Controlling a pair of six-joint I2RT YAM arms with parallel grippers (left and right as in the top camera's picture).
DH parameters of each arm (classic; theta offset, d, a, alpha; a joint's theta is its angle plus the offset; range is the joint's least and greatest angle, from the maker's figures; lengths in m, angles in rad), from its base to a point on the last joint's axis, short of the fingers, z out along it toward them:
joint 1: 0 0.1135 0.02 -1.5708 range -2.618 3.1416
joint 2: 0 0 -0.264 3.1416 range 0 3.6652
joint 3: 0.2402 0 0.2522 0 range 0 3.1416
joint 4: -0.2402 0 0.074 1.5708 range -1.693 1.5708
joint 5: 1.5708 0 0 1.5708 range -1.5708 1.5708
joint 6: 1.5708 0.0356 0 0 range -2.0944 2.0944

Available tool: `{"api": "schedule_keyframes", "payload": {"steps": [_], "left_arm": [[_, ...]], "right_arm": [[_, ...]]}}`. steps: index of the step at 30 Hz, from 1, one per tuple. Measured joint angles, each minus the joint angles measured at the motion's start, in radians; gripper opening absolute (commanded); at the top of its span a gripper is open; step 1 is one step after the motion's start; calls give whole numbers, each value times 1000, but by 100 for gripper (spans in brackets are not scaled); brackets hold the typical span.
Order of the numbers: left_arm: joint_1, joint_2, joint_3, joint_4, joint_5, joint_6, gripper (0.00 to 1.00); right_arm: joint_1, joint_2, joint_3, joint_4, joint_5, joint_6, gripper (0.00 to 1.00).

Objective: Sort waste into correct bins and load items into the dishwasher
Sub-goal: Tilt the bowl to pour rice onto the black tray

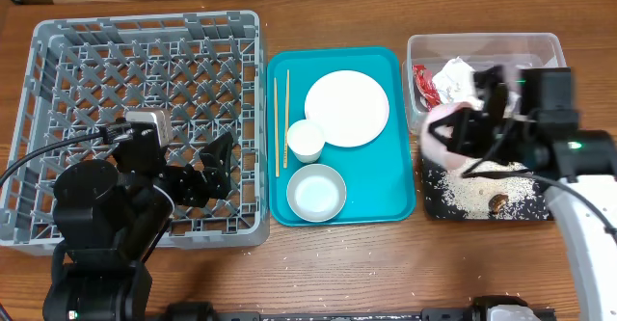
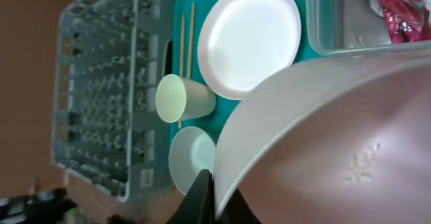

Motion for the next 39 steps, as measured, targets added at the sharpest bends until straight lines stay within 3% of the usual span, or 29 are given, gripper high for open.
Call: {"api": "schedule_keyframes", "payload": {"steps": [7,10,13,18,23,39], "left_arm": [[0,0,0,0,0,0,100],[0,0,0,0,0,0,100],[0,0,0,0,0,0,100],[0,0,0,0,0,0,100],[0,0,0,0,0,0,100],[0,0,0,0,0,0,100]], "right_arm": [[-313,41,-6,-228,-385,-415,4],[-439,144,-37,-305,-537,-602,4],[-505,240,-80,-316,-649,-697,4],[-559,379,-129,-462,-821,-757,4],[-559,389,-132,-579,-882,-774,4],[-642,383,-131,-663,-909,-803,4]]}}
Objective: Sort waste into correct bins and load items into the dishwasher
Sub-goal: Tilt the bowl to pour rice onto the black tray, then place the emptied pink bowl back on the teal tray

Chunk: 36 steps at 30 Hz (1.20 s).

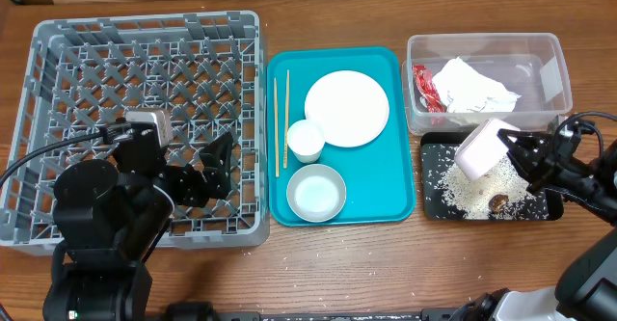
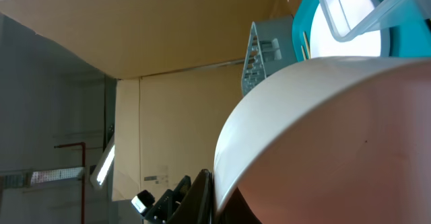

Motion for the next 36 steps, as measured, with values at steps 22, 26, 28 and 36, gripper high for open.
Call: {"api": "schedule_keyframes", "payload": {"steps": [22,26,28,36], "left_arm": [[0,0,0,0,0,0,100],[0,0,0,0,0,0,100],[0,0,0,0,0,0,100],[0,0,0,0,0,0,100]], "right_arm": [[0,-4,0,-24,31,-78,4],[0,-5,1,68,95,-86,4],[0,-5,2,49,106,-65,4],[20,-9,15,-26,107,-106,4]]}}
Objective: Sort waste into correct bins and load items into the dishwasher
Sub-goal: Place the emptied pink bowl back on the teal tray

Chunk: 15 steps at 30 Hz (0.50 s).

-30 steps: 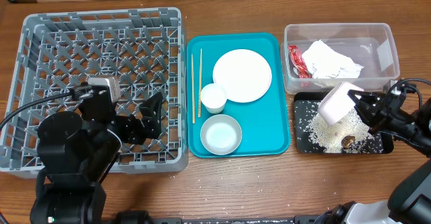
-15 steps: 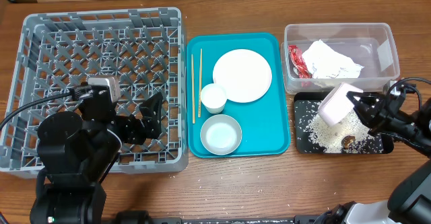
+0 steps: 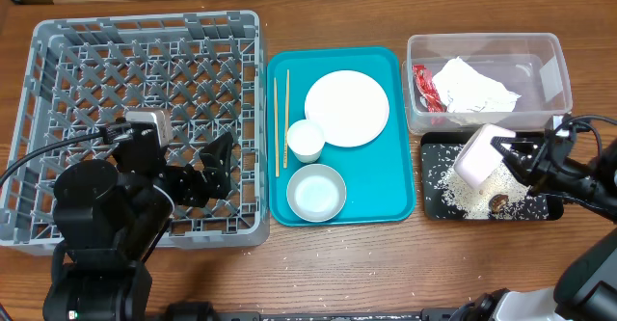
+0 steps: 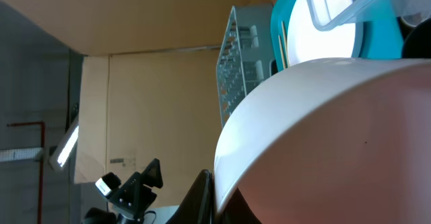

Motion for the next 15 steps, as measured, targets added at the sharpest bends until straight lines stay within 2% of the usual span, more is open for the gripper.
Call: {"api": "schedule_keyframes", "payload": {"steps": [9,13,15], "left_arm": [[0,0,0,0,0,0,100],[0,0,0,0,0,0,100],[0,0,0,0,0,0,100]], "right_arm": [[260,-2,40,50,61,-43,4],[437,-4,93,203,129,60,4],[547,-4,124,330,237,199,4]]}}
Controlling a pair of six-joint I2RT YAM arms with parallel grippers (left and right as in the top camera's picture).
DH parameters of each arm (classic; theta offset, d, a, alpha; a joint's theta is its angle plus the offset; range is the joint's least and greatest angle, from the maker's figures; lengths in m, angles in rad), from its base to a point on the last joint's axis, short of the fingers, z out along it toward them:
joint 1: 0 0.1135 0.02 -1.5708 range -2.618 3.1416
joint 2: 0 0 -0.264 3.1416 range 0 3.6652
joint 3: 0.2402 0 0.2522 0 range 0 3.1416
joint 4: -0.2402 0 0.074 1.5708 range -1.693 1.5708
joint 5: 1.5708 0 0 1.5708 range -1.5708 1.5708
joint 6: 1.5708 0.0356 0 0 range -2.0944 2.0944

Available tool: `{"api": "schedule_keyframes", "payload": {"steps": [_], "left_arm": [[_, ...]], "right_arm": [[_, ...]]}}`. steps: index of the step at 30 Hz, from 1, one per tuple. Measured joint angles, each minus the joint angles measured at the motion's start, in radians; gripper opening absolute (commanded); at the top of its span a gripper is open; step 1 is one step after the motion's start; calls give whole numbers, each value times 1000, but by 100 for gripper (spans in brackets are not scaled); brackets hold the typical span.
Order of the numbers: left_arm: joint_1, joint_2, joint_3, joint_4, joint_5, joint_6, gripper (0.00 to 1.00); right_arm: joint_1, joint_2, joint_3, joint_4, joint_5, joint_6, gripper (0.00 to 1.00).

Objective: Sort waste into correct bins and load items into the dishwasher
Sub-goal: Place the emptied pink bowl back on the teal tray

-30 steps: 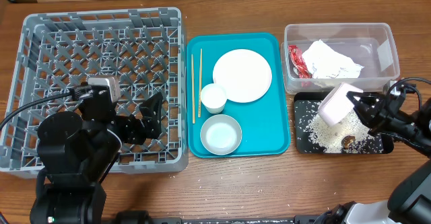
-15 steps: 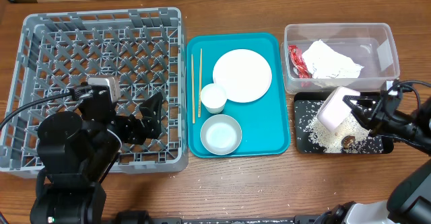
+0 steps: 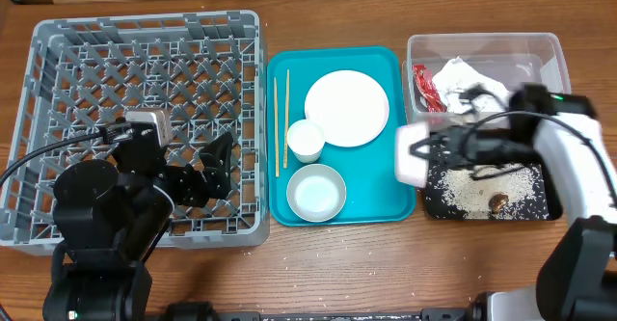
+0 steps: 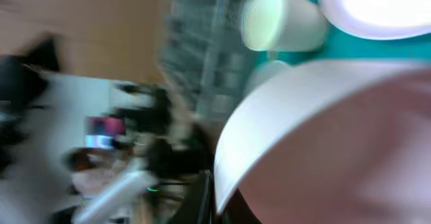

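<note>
My right gripper (image 3: 431,151) is shut on the rim of a pale pink bowl (image 3: 412,155), held on its side over the right edge of the teal tray (image 3: 371,210). In the blurred right wrist view the bowl (image 4: 323,143) fills the frame, with one fingertip (image 4: 204,198) at its rim. A white plate (image 3: 347,109), a paper cup (image 3: 306,141), a small bowl (image 3: 316,192) and chopsticks (image 3: 281,119) lie on the tray. The grey dish rack (image 3: 145,46) stands at the left. My left gripper (image 3: 216,164) rests open over the rack's front right part.
A clear bin (image 3: 482,46) with red and white wrappers stands at the back right. In front of it a black tray (image 3: 487,191) holds spilled rice and a brown scrap. Rice grains dot the wooden table near the front edge.
My right gripper has moved left with the bowl, from above the black tray to the teal tray's right edge. The left arm has not moved.
My right gripper first held the pink bowl above the back of the black tray. Then it held the bowl tilted over the rice there, at two moments. Now the bowl is at the teal tray's right edge. The left arm stayed over the rack.
</note>
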Motion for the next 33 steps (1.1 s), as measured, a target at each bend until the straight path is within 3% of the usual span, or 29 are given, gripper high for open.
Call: {"api": "schedule_keyframes", "payload": {"steps": [6,15,28,33], "left_arm": [[0,0,0,0,0,0,100],[0,0,0,0,0,0,100],[0,0,0,0,0,0,100],[0,0,0,0,0,0,100]], "right_arm": [[270,-1,25,191,418,394,4],[530,-2,25,300,813,733,4],[658,55,25,363,970,887,7],[670,97,25,380,975,911,20]]}}
